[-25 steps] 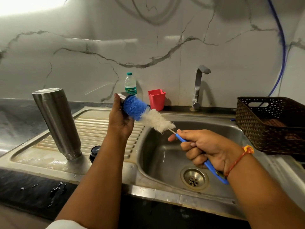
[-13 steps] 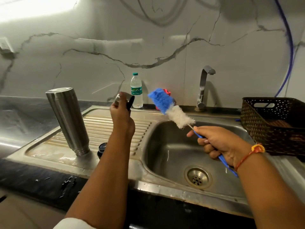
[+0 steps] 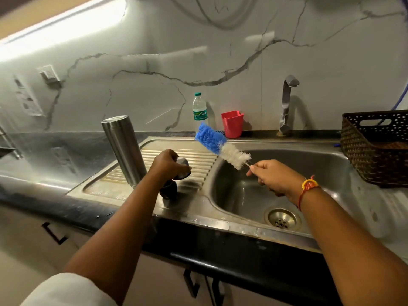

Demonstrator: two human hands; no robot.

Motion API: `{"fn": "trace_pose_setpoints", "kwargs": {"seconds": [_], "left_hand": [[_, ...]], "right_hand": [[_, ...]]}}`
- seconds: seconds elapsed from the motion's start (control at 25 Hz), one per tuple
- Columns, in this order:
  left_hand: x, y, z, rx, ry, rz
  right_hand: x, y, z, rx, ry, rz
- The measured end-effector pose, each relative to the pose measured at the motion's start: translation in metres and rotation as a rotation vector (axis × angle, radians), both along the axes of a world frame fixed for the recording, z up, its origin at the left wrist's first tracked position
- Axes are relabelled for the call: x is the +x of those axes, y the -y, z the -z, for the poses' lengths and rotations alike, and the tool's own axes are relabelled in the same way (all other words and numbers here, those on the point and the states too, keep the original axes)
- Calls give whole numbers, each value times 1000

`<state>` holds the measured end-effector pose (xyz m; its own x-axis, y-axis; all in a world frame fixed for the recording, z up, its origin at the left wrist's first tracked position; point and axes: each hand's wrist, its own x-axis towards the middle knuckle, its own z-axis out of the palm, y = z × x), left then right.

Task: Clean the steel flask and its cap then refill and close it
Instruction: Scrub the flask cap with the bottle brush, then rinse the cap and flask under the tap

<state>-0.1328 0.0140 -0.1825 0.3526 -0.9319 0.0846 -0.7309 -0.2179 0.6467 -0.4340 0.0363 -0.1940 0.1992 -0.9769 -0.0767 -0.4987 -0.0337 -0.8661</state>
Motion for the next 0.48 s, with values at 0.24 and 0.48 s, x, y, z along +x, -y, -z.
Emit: {"fn": "trace_pose_setpoints", "kwargs": {"seconds": [0.24, 0.48], "left_hand": [[3, 3, 6, 101, 121, 52], [-1, 6, 9, 139, 279, 88]], "right_hand": [[3, -1, -2, -54, -78, -6], [4, 2, -2, -133, -193, -5]]}}
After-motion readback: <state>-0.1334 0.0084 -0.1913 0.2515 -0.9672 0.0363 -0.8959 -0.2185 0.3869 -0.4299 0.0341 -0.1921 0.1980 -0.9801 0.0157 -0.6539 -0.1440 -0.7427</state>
